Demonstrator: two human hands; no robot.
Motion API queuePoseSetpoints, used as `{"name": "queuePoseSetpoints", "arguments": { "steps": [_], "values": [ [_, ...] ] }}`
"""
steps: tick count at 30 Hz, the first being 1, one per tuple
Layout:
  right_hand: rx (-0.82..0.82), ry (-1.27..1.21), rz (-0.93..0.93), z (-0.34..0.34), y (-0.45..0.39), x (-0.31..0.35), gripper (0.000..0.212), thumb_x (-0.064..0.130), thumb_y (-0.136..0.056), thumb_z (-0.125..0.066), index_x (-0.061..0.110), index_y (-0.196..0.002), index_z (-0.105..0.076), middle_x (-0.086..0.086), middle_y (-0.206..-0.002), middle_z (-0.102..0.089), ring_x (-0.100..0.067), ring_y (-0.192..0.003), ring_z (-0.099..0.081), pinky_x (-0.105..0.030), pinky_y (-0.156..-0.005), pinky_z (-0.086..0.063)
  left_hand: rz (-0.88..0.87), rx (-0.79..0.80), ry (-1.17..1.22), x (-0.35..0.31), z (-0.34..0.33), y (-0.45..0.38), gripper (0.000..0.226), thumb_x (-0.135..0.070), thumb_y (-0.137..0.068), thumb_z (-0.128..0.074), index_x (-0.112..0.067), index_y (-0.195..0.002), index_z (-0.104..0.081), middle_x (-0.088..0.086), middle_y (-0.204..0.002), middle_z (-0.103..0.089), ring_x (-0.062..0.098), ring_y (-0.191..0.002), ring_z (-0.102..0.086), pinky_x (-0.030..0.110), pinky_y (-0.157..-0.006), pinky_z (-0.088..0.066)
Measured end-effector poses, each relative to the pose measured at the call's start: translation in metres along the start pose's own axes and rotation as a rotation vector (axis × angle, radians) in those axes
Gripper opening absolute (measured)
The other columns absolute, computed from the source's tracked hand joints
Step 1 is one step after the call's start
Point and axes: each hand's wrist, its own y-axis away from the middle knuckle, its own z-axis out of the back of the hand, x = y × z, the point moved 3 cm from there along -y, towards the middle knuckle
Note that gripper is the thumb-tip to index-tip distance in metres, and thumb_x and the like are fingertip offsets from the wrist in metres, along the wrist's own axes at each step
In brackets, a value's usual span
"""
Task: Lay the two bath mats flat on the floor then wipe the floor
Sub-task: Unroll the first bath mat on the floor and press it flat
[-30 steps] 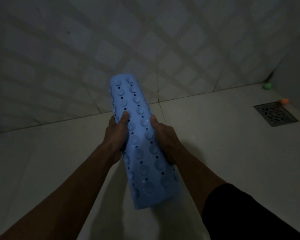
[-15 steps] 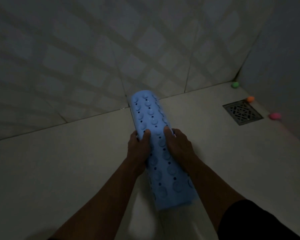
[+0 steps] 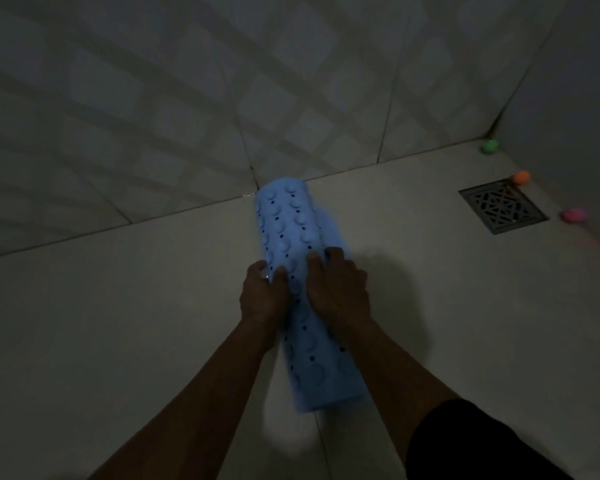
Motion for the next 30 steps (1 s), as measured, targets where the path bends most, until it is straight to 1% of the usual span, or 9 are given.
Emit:
{"name": "queuePoseSetpoints", "arguments": {
  "steps": [3,5,7,11,14,16,19,22,30],
  "values": [
    [-0.027,-0.066,0.09,-0.01,0.005,0.005,0.035,0.035,-0.101,-0.035,0.024,-0.133,-0.045,-0.015,-0.126,-0.051,-0.038,-0.112,-0.052,-0.048,-0.093,-0.046,0.0,-0.046,-0.036,0.007,0.017,0.0,0.045,-0.045,-0.096,-0.053,-0.019,-0.132,-0.058,0.012,-0.128,-0.065,0.031,-0.112,-0.064,0.05,-0.099,-0.053],
    [-0.026,-0.072,0.14,-0.013,0.005,0.007,0.033,0.026,-0.099,-0.041,0.023,-0.131,-0.049,-0.014,-0.124,-0.052,-0.037,-0.108,-0.054,-0.045,-0.09,-0.048,0.028,-0.044,-0.015,0.011,0.031,0.001,0.054,-0.058,-0.088,-0.054,-0.022,-0.126,-0.063,0.007,-0.12,-0.068,0.028,-0.106,-0.066,0.051,-0.095,-0.055],
    [-0.006,-0.078,0.131,-0.016,0.003,0.008,0.037,0.025,-0.097,-0.048,0.019,-0.134,-0.047,-0.013,-0.129,-0.05,-0.036,-0.115,-0.052,-0.044,-0.094,-0.047,0.063,-0.014,0.033,0.016,0.042,0.005,0.068,-0.069,-0.077,-0.057,-0.022,-0.126,-0.063,0.005,-0.119,-0.069,0.027,-0.104,-0.067,0.051,-0.094,-0.056],
    [0.134,-0.051,0.03,-0.033,0.008,0.013,0.067,0.052,-0.091,-0.056,0.02,-0.146,-0.036,-0.01,-0.143,-0.046,-0.033,-0.128,-0.046,-0.044,-0.105,-0.041,0.094,0.084,0.102,0.024,0.062,0.017,0.064,-0.06,-0.084,-0.069,-0.018,-0.131,-0.06,0.006,-0.118,-0.071,0.023,-0.101,-0.071,0.048,-0.093,-0.058],
    [0.157,-0.137,0.055,-0.049,0.02,0.025,0.075,0.065,-0.084,-0.053,0.024,-0.145,-0.037,-0.005,-0.137,-0.055,-0.028,-0.116,-0.058,-0.044,-0.096,-0.051,0.118,0.12,0.211,0.03,0.071,0.019,0.04,-0.04,-0.095,-0.065,-0.012,-0.124,-0.064,0.009,-0.112,-0.073,0.025,-0.099,-0.072,0.048,-0.092,-0.058],
    [0.122,-0.135,0.073,-0.059,0.019,0.025,0.083,0.076,-0.073,-0.044,0.029,-0.141,-0.038,-0.005,-0.131,-0.057,-0.027,-0.112,-0.06,-0.048,-0.093,-0.053,0.117,0.103,0.226,0.034,0.076,0.019,0.035,-0.034,-0.098,-0.062,-0.01,-0.122,-0.065,0.012,-0.112,-0.073,0.028,-0.099,-0.072,0.05,-0.092,-0.058],
    [0.128,-0.108,0.102,-0.067,0.02,0.028,0.087,0.081,-0.067,-0.039,0.033,-0.141,-0.036,-0.004,-0.133,-0.054,-0.028,-0.116,-0.057,-0.05,-0.094,-0.052,0.093,0.092,0.198,0.043,0.08,0.02,0.032,-0.039,-0.097,-0.063,-0.016,-0.118,-0.066,0.012,-0.115,-0.072,0.03,-0.101,-0.071,0.052,-0.092,-0.057],
    [0.116,-0.086,0.108,-0.069,0.024,0.034,0.09,0.082,-0.067,-0.039,0.036,-0.143,-0.032,-0.005,-0.14,-0.049,-0.03,-0.124,-0.051,-0.051,-0.099,-0.048,0.072,0.101,0.153,0.052,0.082,0.017,0.036,-0.058,-0.085,-0.062,-0.03,-0.106,-0.07,0.005,-0.111,-0.075,0.027,-0.1,-0.071,0.051,-0.092,-0.057],
    [0.111,-0.107,0.148,-0.082,0.029,0.047,0.094,0.086,-0.069,-0.033,0.033,-0.147,-0.03,-0.003,-0.143,-0.05,-0.028,-0.128,-0.05,-0.05,-0.105,-0.044,0.078,0.047,0.211,0.05,0.093,0.006,0.014,-0.033,-0.102,-0.055,-0.028,-0.104,-0.068,0.008,-0.112,-0.073,0.027,-0.099,-0.07,0.049,-0.095,-0.057]
  ]
}}
